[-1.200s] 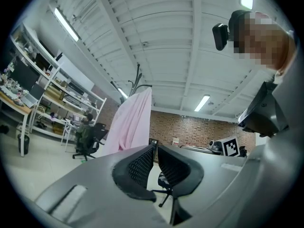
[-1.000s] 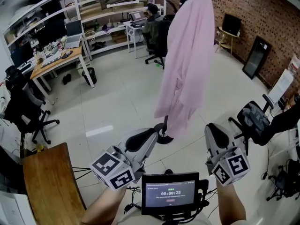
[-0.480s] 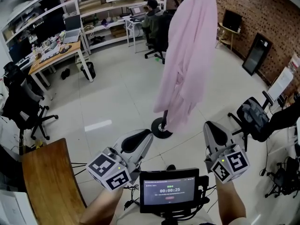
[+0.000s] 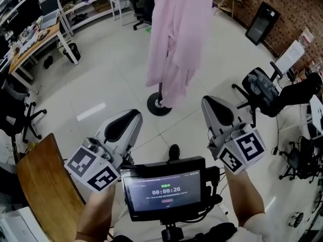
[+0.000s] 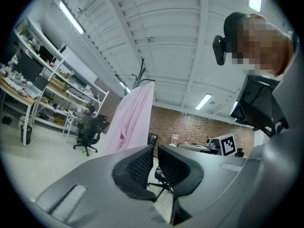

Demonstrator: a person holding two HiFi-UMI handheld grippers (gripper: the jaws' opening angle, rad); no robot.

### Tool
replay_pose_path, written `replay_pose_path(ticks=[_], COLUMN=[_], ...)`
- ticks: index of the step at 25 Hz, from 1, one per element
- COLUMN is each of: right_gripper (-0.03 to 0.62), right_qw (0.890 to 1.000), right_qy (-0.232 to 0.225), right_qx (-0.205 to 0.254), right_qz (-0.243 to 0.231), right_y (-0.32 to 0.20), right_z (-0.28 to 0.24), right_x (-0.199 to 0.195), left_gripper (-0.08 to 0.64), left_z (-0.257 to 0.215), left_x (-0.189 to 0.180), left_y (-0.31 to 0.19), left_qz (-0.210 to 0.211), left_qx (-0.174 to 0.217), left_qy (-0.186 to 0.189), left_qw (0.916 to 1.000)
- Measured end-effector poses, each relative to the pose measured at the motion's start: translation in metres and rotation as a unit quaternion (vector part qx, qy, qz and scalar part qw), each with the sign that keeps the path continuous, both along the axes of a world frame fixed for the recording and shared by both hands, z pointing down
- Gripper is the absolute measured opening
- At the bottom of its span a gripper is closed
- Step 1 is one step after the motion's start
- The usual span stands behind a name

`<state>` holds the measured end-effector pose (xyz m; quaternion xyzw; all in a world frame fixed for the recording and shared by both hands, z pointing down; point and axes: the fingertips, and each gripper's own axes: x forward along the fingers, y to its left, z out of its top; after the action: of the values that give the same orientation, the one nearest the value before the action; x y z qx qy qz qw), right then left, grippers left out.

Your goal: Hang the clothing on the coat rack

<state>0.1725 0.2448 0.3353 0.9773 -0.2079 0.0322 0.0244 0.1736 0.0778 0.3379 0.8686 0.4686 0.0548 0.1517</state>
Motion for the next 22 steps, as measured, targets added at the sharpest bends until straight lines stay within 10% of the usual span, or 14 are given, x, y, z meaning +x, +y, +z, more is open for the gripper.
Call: replay_pose_path(ticks=[22], right_gripper=[0.002], right_qw=[1.0], right_qy=[-0.018], right_qx=[0.01], right_qz=[-0.023], right_y=[-0.013], right_z=[0.01], right_x=[-0.001], left_gripper=[0.006], left_z=[0.012], left_x=[-0.008], left_y=[0.017], left_qz=[0.024], left_qx=[0.03], left_qy=[0.0], left_qw=[0.9993])
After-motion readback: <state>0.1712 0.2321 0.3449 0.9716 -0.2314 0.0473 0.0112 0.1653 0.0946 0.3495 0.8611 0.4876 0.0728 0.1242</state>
